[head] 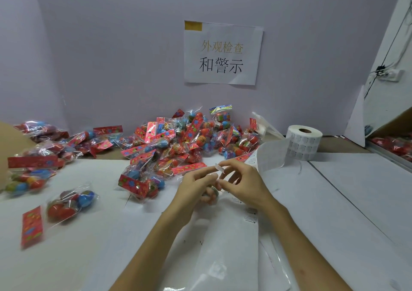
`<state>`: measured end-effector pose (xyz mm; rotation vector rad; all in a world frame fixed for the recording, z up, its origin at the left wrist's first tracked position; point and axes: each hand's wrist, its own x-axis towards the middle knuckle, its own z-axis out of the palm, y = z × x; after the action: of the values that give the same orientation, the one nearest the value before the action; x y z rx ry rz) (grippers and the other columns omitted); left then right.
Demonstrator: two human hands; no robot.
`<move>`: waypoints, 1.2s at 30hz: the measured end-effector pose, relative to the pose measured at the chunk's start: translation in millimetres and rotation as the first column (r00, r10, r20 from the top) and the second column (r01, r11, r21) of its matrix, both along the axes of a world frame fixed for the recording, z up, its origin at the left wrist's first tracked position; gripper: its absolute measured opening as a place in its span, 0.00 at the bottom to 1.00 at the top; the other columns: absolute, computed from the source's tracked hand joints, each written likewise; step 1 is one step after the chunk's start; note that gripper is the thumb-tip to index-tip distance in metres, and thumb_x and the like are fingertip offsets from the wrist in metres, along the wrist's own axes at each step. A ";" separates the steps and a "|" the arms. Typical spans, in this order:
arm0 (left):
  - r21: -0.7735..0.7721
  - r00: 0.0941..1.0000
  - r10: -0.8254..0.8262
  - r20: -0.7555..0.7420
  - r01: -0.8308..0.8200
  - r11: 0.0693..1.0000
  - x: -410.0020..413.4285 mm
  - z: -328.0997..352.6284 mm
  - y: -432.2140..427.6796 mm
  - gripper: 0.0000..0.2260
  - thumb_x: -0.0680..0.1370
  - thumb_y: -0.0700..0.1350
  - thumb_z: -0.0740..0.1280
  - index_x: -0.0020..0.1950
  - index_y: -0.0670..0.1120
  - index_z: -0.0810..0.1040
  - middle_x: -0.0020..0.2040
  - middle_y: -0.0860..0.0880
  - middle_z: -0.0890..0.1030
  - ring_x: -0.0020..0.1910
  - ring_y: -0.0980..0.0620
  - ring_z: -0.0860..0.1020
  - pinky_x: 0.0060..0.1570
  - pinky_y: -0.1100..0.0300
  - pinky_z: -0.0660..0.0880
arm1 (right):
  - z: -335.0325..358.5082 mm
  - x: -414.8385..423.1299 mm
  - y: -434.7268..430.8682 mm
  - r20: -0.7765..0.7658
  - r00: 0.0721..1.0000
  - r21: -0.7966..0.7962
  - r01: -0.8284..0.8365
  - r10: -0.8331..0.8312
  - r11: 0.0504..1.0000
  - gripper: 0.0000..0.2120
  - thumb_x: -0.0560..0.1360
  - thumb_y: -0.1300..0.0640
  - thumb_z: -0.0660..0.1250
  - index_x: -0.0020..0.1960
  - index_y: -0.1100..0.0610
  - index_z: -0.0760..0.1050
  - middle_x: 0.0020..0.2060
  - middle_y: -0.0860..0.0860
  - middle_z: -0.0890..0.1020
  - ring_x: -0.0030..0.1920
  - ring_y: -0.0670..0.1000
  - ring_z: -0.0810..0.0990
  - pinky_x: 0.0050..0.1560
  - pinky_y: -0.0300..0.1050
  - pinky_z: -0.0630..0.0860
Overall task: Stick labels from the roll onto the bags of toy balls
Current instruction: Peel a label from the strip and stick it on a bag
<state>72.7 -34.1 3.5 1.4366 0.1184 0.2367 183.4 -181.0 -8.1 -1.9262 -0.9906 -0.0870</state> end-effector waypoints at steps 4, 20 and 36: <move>0.005 0.999 0.042 -0.005 -0.042 0.999 1.2 -0.2 -0.7 0.10 0.82 0.40 0.67 0.52 0.56 0.83 0.34 0.46 0.81 0.28 0.52 0.77 0.29 0.62 0.76 | -0.1 -0.2 0.8 0.010 1.000 -0.001 -0.004 0.004 1.000 0.22 0.70 0.48 0.78 0.61 0.37 0.75 0.48 0.39 0.82 0.43 0.43 0.84 0.42 0.40 0.83; 0.132 0.994 0.107 -0.016 -0.104 0.986 6.4 -6.8 -2.2 0.10 0.83 0.40 0.65 0.58 0.48 0.84 0.33 0.47 0.82 0.27 0.52 0.78 0.30 0.60 0.78 | 1.0 -2.0 2.9 0.008 1.000 0.101 0.015 -0.016 0.995 0.05 0.72 0.57 0.76 0.45 0.53 0.81 0.45 0.41 0.82 0.42 0.45 0.82 0.37 0.38 0.76; 0.182 0.831 0.554 -0.058 -0.537 0.824 9.8 -10.2 14.2 0.08 0.80 0.42 0.66 0.58 0.50 0.78 0.48 0.45 0.83 0.46 0.47 0.82 0.49 0.46 0.82 | -8.7 -10.6 14.7 -0.186 0.981 -0.232 0.005 -0.049 0.973 0.40 0.77 0.50 0.72 0.81 0.41 0.53 0.51 0.45 0.85 0.50 0.44 0.82 0.59 0.43 0.77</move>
<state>82.5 -19.8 -6.7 1.5497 0.6222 0.6535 172.8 -166.3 -16.9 -2.1143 -0.8761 0.2030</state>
